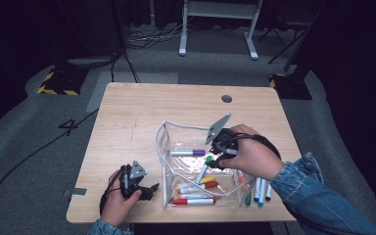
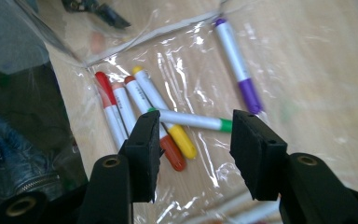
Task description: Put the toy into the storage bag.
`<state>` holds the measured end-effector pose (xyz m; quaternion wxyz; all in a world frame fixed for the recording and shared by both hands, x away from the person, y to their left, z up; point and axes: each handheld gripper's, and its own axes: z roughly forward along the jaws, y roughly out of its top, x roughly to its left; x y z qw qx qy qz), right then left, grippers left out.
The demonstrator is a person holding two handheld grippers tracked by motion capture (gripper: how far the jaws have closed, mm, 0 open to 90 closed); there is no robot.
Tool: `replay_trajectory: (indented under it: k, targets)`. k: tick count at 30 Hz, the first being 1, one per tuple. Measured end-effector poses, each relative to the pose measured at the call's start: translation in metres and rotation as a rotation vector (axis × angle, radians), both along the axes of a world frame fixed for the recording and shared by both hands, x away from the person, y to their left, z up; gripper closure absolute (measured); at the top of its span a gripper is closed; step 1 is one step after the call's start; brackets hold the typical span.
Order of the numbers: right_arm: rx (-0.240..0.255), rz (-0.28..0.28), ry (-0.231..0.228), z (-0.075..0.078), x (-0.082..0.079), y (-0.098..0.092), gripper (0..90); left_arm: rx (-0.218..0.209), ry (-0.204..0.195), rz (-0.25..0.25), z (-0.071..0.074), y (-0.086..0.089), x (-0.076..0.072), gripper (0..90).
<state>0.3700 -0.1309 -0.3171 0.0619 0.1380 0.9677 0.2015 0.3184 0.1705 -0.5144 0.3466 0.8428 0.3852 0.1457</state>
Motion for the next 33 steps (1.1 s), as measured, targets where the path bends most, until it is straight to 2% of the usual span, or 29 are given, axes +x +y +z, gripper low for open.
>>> replay_trajectory:
  k: [5,9,12,16,20,24,29,33]
  targets:
    - [0.061,-0.093,-0.051,0.029,0.000,-0.037,54.3,0.000,0.000,0.000,0.000,0.000,0.000,13.5]
    - [0.083,-0.176,-0.084,0.046,0.000,-0.069,54.7,0.001,0.003,-0.003,0.000,0.000,0.000,13.5]
    - [0.082,-0.249,-0.100,0.050,0.000,-0.094,54.4,0.001,0.003,-0.003,0.000,0.000,0.000,13.5]
    - [0.077,-0.350,-0.101,0.046,0.001,-0.129,54.7,0.001,0.000,-0.001,0.000,0.000,0.000,13.6]
    - [0.074,-0.442,-0.082,0.030,0.005,-0.160,54.5,0.004,0.002,-0.005,0.000,0.000,0.000,13.6]
    - [0.055,-0.517,-0.044,0.001,0.008,-0.182,51.9,0.005,0.002,-0.005,0.000,0.000,0.000,13.6]
    - [0.052,-0.580,0.014,-0.041,0.009,-0.199,50.4,0.005,0.002,-0.005,0.000,0.000,0.000,13.6]
    - [0.030,-0.620,0.067,-0.076,0.009,-0.206,49.0,0.001,0.005,-0.006,0.000,0.000,0.000,13.6]
